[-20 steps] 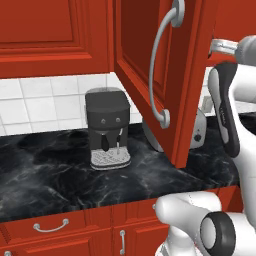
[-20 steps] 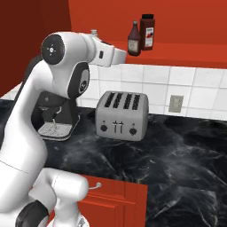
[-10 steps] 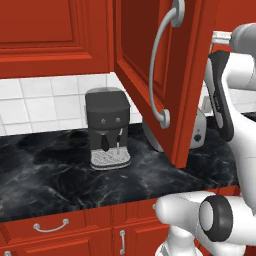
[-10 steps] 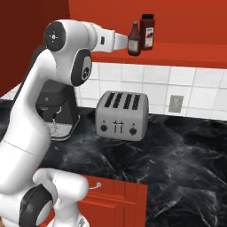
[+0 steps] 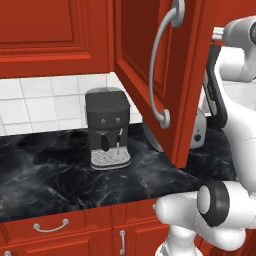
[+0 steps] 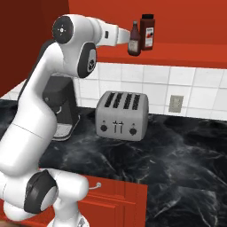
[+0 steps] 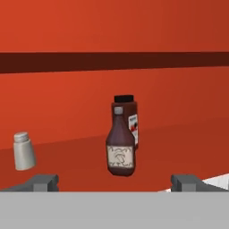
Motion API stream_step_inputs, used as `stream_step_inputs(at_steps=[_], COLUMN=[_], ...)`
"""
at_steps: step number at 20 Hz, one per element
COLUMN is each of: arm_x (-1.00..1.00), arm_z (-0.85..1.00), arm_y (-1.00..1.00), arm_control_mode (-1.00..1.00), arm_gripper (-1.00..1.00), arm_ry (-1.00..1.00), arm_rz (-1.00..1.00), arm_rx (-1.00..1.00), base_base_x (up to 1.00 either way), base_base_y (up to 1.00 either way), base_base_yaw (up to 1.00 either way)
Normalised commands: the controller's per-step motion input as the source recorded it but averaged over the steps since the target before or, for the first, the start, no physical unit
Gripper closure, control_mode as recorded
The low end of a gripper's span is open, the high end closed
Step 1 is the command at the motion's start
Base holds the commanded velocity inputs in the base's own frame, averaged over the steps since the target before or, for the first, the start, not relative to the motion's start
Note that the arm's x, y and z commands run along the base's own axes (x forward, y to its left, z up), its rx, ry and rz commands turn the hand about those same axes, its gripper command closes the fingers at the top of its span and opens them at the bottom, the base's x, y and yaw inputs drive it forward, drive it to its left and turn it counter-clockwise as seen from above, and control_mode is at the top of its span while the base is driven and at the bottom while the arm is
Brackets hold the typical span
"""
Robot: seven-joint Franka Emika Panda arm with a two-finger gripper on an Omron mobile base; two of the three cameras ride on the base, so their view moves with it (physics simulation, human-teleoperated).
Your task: Collect the paprika, ketchup, and shaker from the cabinet and place them next to the stove.
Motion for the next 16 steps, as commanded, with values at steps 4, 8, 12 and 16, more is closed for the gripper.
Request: stream_step_inputs(at_steps=[4,8,12,16], arm_x=[0.35,0.29,0.29,0.3], arm_z=[0.05,0.04,0.0,0.0], arm_y=[-0.08,-0.09,-0.06,-0.08], arm_control_mode=[-1.0,-1.0,-1.0,-1.0], arm_gripper=[-1.0,-1.0,-1.0,-1.0], arm_ry=[0.0,0.0,0.0,0.0], arm_rz=[0.0,0.0,0.0,0.0], arm_rx=[0.0,0.0,0.0,0.0], base_base_x=[0.0,0.0,0.0,0.0], base_base_y=[0.0,0.0,0.0,0.0], base_base_yaw=[0.0,0.0,0.0,0.0])
